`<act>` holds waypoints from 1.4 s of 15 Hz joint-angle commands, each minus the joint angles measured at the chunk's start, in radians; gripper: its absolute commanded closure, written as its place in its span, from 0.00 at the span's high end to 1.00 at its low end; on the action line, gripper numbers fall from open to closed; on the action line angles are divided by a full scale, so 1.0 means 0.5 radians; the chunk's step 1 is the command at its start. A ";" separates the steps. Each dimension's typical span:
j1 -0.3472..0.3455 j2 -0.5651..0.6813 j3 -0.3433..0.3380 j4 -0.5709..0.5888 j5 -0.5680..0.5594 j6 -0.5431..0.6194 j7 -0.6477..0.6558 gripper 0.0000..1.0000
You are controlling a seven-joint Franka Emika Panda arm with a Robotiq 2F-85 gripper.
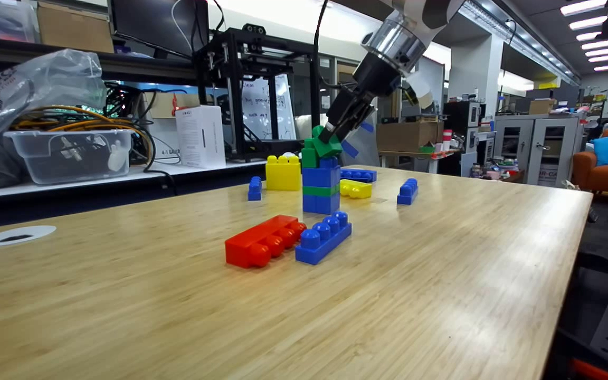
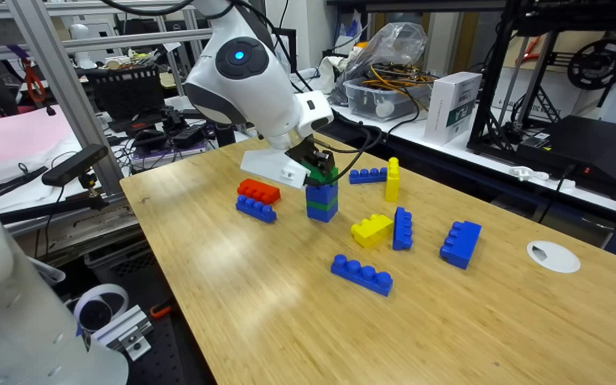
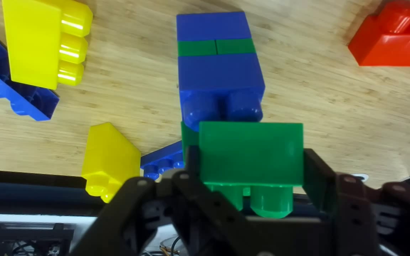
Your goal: Put the green blocks on top of the stack
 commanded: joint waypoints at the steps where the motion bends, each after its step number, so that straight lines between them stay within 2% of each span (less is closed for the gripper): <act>1: -0.011 0.075 -0.016 0.081 0.204 -0.046 -0.220 0.44; 11: -0.016 0.128 -0.029 0.141 0.560 -0.080 -0.674 0.44; 21: -0.029 0.088 -0.069 0.112 0.668 -0.169 -0.973 0.44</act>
